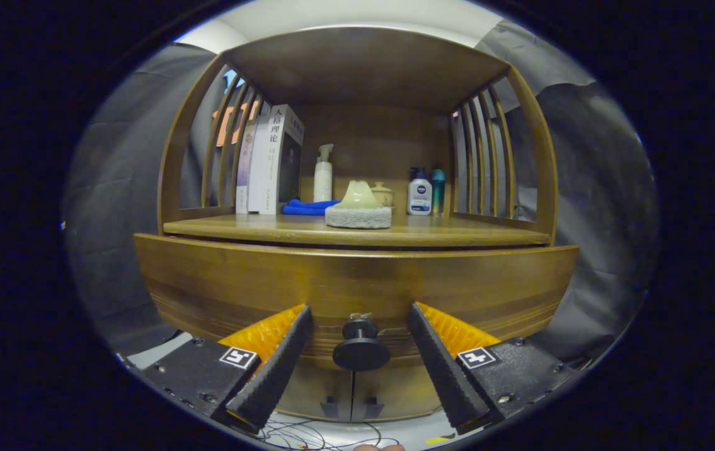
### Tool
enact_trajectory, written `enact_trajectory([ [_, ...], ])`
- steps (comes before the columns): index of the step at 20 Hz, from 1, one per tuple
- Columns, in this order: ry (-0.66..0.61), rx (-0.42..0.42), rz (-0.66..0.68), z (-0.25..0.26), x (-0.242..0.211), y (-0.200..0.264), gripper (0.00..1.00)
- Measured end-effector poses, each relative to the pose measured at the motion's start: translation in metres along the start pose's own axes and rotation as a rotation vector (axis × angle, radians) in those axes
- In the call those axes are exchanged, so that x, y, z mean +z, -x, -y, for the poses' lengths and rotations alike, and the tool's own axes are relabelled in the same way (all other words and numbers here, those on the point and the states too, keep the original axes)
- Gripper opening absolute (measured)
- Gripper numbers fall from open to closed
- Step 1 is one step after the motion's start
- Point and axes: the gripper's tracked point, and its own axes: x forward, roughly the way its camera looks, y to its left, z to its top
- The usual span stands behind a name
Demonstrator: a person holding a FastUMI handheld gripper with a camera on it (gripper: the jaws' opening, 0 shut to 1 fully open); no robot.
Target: Pull open the drawer, take out the items inside it, and place them on the countertop above the cabinet.
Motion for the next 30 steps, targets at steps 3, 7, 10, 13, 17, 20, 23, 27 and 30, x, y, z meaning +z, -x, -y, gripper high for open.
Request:
enact_trajectory([
  [3,0.002,0.001,-0.006,-0.001,-0.001,0.0,1.0],
  [7,0.001,-0.003,-0.011,0.0,-0.002,0.0,1.0],
  [10,0.016,-0.003,-0.007,0.001,-0.002,-0.001,1.0],
  [13,0.016,-0.001,-0.011,0.0,-0.003,-0.001,1.0],
  [17,0.019,-0.001,-0.018,0.001,-0.003,-0.002,1.0],
  [20,0.015,-0.002,-0.019,0.0,-0.003,-0.002,1.0],
  [23,0.022,0.001,-0.039,0.0,-0.003,0.0,1.0],
  [27,0.063,0.062,0.03,0.001,0.014,0.01,1.0],
  [30,0.067,0.125,0.092,0.005,0.031,0.04,1.0],
])
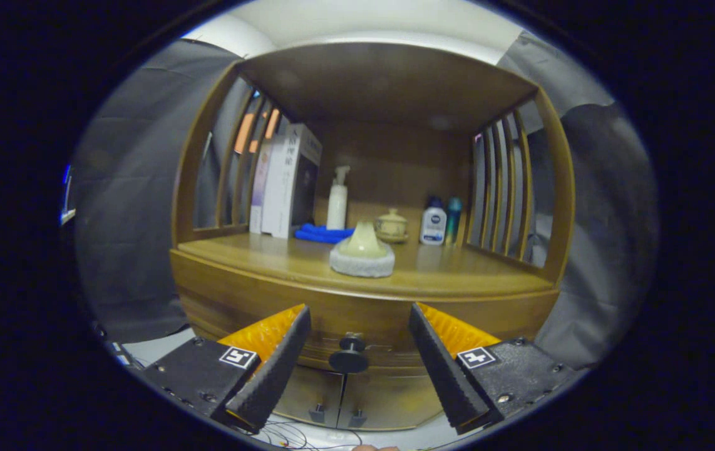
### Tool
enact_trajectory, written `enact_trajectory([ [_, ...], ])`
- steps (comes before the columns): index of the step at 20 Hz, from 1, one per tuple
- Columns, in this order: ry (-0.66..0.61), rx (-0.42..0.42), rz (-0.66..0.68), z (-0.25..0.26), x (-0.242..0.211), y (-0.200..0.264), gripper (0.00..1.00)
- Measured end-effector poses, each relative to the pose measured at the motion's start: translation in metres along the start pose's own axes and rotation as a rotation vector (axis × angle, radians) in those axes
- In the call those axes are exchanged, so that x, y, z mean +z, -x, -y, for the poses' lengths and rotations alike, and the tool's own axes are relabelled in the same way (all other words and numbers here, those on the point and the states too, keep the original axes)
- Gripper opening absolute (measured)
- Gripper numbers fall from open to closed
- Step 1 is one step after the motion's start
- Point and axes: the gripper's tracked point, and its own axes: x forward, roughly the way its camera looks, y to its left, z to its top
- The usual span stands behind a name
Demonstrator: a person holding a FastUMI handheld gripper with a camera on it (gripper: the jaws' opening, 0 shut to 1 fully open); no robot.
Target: Pull open the drawer, take out the items inside it, and place them on the countertop above the cabinet.
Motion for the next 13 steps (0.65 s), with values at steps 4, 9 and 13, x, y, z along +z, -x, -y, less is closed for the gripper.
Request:
enact_trajectory([
  [4,0.009,0.106,0.055,0.018,0.026,0.069,1.0],
  [9,0.006,0.147,0.062,0.054,0.006,0.164,1.0],
  [13,0.042,0.121,0.107,0.072,-0.006,0.212,1.0],
])
